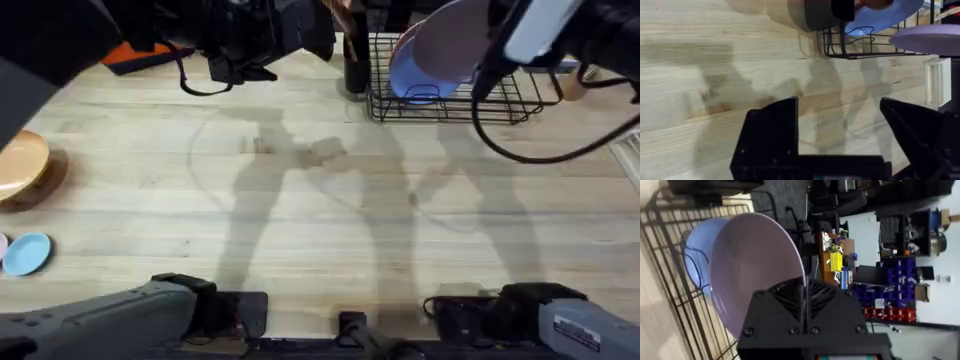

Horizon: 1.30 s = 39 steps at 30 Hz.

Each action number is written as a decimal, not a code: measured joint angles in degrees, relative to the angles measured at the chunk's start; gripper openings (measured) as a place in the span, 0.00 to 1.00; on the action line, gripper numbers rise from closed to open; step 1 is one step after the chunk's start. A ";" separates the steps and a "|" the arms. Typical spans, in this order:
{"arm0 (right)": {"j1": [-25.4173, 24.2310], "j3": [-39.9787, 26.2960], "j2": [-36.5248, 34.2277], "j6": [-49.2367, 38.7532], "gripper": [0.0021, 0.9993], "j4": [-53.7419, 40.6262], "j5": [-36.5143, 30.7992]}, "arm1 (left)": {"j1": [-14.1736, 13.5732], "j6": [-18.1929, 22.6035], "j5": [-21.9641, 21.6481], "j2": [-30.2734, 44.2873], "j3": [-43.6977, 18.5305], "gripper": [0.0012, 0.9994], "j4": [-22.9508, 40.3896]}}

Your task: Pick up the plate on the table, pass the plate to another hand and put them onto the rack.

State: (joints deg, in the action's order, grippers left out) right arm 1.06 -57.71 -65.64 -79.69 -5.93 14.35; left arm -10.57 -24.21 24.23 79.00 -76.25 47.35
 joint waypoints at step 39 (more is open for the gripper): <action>1.66 0.00 -12.17 -18.05 0.03 4.70 0.04 | 0.00 0.00 0.00 0.00 0.00 0.99 0.00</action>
State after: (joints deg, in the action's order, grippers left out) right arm 2.72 -57.71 -77.81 -97.74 -1.23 14.39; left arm -10.57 -24.21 24.23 79.00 -76.25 47.35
